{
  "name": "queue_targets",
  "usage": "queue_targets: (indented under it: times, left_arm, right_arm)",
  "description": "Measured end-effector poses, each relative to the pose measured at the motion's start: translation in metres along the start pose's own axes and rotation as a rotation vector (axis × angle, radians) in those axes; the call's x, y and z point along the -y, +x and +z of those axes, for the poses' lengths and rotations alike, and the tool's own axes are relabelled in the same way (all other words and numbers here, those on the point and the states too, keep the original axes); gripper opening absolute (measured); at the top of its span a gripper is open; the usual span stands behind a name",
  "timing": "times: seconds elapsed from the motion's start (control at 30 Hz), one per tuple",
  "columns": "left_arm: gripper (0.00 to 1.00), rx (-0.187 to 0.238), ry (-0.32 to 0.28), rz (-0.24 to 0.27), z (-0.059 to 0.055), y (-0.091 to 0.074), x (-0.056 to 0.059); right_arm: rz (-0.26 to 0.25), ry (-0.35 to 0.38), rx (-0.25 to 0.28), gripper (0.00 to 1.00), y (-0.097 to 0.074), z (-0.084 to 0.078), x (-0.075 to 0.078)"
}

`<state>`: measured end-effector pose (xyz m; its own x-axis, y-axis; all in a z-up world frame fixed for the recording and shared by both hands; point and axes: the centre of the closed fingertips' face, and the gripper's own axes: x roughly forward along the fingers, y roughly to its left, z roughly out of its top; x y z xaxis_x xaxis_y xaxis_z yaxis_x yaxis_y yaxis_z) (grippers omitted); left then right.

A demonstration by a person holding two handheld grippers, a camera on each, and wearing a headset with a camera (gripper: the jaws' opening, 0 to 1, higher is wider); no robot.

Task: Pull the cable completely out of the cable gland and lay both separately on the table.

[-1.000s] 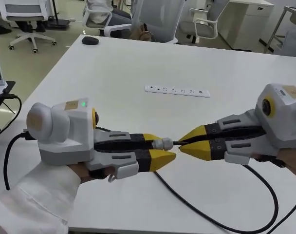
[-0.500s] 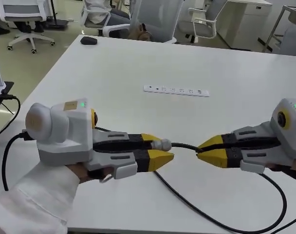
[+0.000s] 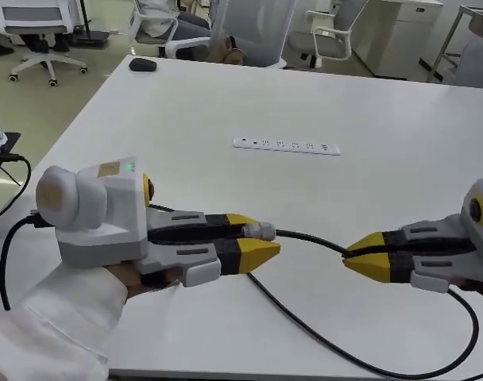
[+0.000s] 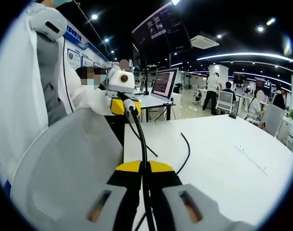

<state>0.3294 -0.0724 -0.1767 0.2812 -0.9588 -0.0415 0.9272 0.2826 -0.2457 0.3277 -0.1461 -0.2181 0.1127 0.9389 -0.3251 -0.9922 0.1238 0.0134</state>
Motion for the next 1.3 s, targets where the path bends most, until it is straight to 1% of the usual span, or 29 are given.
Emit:
queue_targets:
  times: [0.1,0.2,0.27,0.33,0.4,0.57,0.67,0.77,0.83,1.0,1.1,1.23,1.3]
  left_arm:
    - [0.17,-0.015,0.009,0.007,-0.002,0.001,0.0]
    - [0.17,-0.024,0.019,0.009,-0.003,0.001,0.0]
    - [0.17,-0.027,0.023,0.009,-0.004,0.001,0.0]
    - [0.17,-0.029,0.025,0.01,-0.004,0.002,0.0]
    - [0.17,-0.035,0.028,0.013,-0.005,0.002,-0.001]
    - [0.17,-0.042,0.029,0.016,-0.007,0.002,-0.002]
    - [0.17,-0.045,0.026,0.019,-0.007,0.002,-0.003]
    - [0.17,-0.047,0.025,0.019,-0.008,0.002,-0.003]
    - [0.17,-0.047,0.025,0.017,-0.008,0.002,-0.002]
    - [0.17,-0.048,0.03,0.005,-0.008,0.003,0.0]
    - [0.17,-0.049,0.032,0.001,-0.008,0.004,0.002]
    - [0.17,-0.053,0.033,-0.009,-0.009,0.004,0.004]
    - [0.17,-0.054,0.034,-0.009,-0.01,0.004,0.004]
  right_arm:
    - [0.002,0.015,-0.018,0.03,0.001,-0.003,0.0]
    - [-0.017,0.007,-0.04,0.04,-0.001,-0.001,0.002]
    - [-0.023,0.003,-0.034,0.07,-0.002,0.004,0.003]
    - [-0.027,0.005,-0.032,0.12,-0.002,0.009,0.004]
    - [-0.031,-0.021,-0.036,0.14,0.0,0.016,0.003]
    - [-0.003,-0.088,-0.009,0.18,0.013,0.041,-0.005]
    - [0.023,-0.138,0.008,0.19,0.025,0.057,-0.012]
    - [0.054,-0.171,0.022,0.18,0.034,0.069,-0.018]
    - [0.077,-0.196,0.021,0.17,0.04,0.073,-0.022]
    - [0.102,-0.217,-0.009,0.16,0.05,0.068,-0.023]
    - [0.12,-0.226,-0.037,0.1,0.053,0.061,-0.024]
    - [0.111,-0.238,-0.043,0.05,0.055,0.059,-0.023]
    - [0.109,-0.238,-0.042,0.05,0.055,0.059,-0.022]
